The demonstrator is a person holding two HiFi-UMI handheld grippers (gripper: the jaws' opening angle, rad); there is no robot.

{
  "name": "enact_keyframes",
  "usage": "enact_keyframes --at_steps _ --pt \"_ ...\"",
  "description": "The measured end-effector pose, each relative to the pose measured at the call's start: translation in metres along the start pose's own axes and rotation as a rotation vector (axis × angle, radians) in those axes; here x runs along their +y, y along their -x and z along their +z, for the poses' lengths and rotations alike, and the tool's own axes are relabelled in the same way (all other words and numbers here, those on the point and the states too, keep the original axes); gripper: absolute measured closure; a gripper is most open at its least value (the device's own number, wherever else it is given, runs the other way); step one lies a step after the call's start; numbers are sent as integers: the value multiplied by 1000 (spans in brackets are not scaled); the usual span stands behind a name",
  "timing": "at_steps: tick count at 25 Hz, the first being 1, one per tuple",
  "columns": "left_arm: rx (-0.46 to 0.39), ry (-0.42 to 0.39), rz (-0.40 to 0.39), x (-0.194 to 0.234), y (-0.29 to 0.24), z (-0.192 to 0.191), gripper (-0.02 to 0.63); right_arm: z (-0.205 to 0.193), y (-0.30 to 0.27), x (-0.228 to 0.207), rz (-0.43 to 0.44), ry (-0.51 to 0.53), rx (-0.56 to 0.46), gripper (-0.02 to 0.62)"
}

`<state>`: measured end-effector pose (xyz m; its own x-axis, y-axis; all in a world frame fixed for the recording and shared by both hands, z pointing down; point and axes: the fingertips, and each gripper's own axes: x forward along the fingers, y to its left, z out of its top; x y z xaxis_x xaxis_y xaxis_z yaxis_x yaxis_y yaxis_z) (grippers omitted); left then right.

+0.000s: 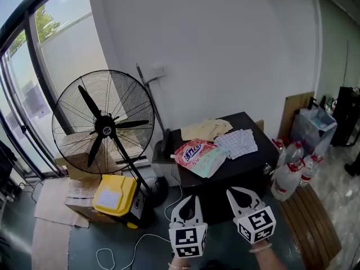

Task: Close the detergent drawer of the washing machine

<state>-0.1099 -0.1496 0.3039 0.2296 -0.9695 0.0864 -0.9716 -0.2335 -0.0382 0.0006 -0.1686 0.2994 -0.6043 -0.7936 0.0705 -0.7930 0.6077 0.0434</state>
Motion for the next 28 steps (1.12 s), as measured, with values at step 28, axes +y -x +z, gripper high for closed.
enact_keyframes --at_steps 28 --pt "-22 -57 53 -50 13 29 591 33 47 -36 37 4 -21 571"
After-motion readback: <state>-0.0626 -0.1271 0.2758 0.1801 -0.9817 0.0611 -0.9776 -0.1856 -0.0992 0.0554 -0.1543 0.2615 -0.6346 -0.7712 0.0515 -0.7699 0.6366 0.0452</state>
